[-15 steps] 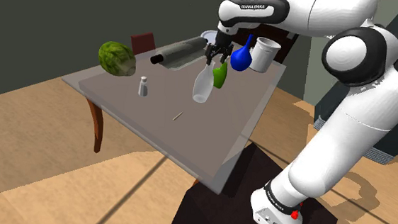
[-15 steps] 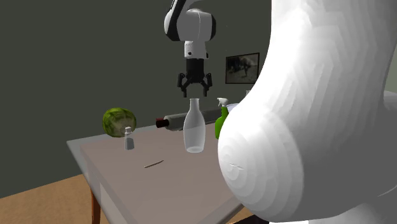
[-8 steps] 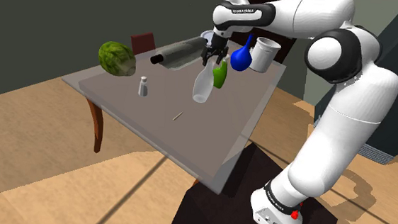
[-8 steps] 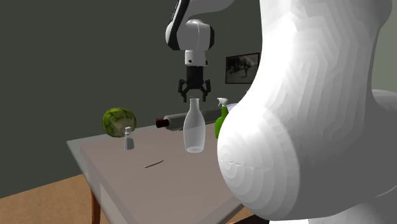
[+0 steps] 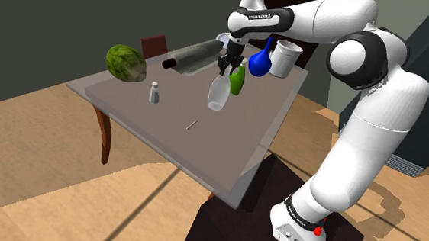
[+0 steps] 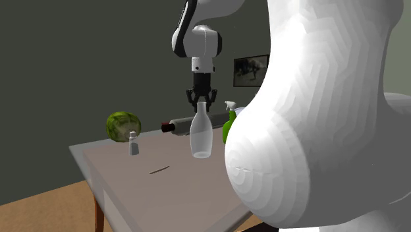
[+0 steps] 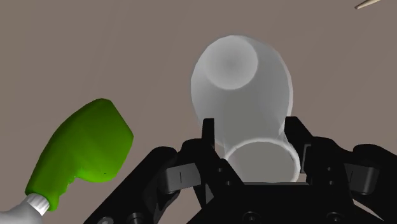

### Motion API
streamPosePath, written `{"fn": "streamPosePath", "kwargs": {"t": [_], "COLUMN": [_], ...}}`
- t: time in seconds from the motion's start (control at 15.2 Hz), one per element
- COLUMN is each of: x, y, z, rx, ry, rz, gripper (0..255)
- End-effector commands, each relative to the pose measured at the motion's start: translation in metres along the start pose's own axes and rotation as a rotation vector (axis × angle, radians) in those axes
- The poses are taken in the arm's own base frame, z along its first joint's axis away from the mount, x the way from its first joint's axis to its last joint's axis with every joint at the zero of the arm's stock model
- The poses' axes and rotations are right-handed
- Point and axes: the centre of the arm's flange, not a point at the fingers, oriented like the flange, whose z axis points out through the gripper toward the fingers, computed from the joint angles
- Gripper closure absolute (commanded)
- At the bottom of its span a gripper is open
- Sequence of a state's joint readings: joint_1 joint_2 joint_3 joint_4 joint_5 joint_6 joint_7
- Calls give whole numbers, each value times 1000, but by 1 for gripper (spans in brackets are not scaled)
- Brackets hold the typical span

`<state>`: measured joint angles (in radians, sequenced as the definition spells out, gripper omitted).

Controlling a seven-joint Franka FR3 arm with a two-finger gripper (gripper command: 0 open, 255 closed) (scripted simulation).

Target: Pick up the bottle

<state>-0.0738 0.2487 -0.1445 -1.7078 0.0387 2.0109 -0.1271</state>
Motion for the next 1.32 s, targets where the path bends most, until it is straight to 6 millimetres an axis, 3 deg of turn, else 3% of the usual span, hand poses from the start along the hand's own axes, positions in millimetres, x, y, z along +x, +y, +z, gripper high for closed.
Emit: {"fn": "streamPosePath", "kwargs": {"t": [0.0, 0.33, 1.25], "x": [0, 0, 4], "y": [0, 0, 1], "z": [1, 1, -73], "rx": [0, 0, 0], "ry": [-2, -2, -2], "rz": [0, 0, 0], "gripper": [255, 255, 255]}}
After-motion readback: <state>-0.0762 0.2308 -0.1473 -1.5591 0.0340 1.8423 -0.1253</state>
